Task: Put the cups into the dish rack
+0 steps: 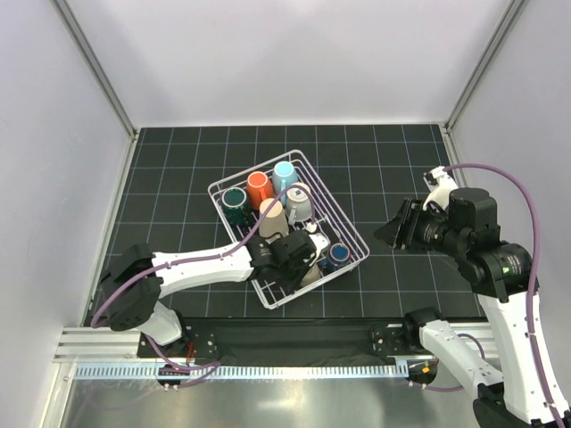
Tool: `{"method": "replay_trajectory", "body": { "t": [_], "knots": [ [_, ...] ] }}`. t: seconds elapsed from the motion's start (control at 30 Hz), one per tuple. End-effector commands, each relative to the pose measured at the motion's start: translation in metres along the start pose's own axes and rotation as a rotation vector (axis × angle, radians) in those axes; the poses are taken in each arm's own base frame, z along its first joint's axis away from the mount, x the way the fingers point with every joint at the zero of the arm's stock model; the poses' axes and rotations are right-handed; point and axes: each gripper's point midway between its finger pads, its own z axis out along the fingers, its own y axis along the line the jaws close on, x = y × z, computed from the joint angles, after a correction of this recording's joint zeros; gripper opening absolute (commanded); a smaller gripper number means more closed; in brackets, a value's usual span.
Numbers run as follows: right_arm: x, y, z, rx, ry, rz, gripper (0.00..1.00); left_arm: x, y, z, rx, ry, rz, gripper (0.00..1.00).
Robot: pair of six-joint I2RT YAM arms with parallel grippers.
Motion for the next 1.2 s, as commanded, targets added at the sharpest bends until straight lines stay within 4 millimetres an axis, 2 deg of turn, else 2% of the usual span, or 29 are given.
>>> {"method": "replay_trajectory", "body": {
  "t": [0.0,0.37,0.47,0.53,0.57,0.63,0.7,0.83,1.03,1.17],
  "knots": [
    [-0.006,0.001,0.002,-0.01,-0.028,-0.034,0.53,-0.019,-0.009,-0.001,0.03,-0.037,0.035,0.0],
    [-0.002,-0.003,0.006,-0.005,-0.018,-0.033,0.53,-0.009,0.003,0.021,-0.04,0.04,0.043,0.07],
    [-0.001,-0.004,0.007,-0.001,-0.017,-0.035,0.53,-0.008,0.004,0.022,-0.044,0.045,0.041,0.13],
    [0.0,-0.004,0.007,-0.001,-0.017,-0.032,0.53,-0.007,0.005,0.021,-0.049,0.042,0.033,0.28],
    [0.0,-0.003,0.007,-0.006,-0.017,-0.033,0.53,-0.007,0.007,0.019,-0.059,0.036,0.029,0.44],
    [0.0,-0.004,0.006,-0.005,-0.02,-0.033,0.53,-0.006,0.012,0.018,-0.085,0.026,0.023,0.52],
    [0.001,-0.004,0.008,-0.007,-0.017,-0.031,0.53,-0.009,0.015,0.012,-0.104,0.005,0.018,0.57],
    [0.002,-0.003,0.008,-0.016,-0.015,-0.028,0.53,-0.014,0.011,-0.002,-0.083,-0.034,0.004,0.58],
    [0.002,-0.002,0.008,-0.022,-0.016,-0.025,0.53,-0.034,0.007,-0.04,-0.06,-0.144,-0.004,0.58],
    [0.005,-0.007,0.014,-0.008,-0.01,-0.023,0.53,-0.042,0.016,-0.068,-0.107,-0.201,-0.019,0.59]
  ]
}}
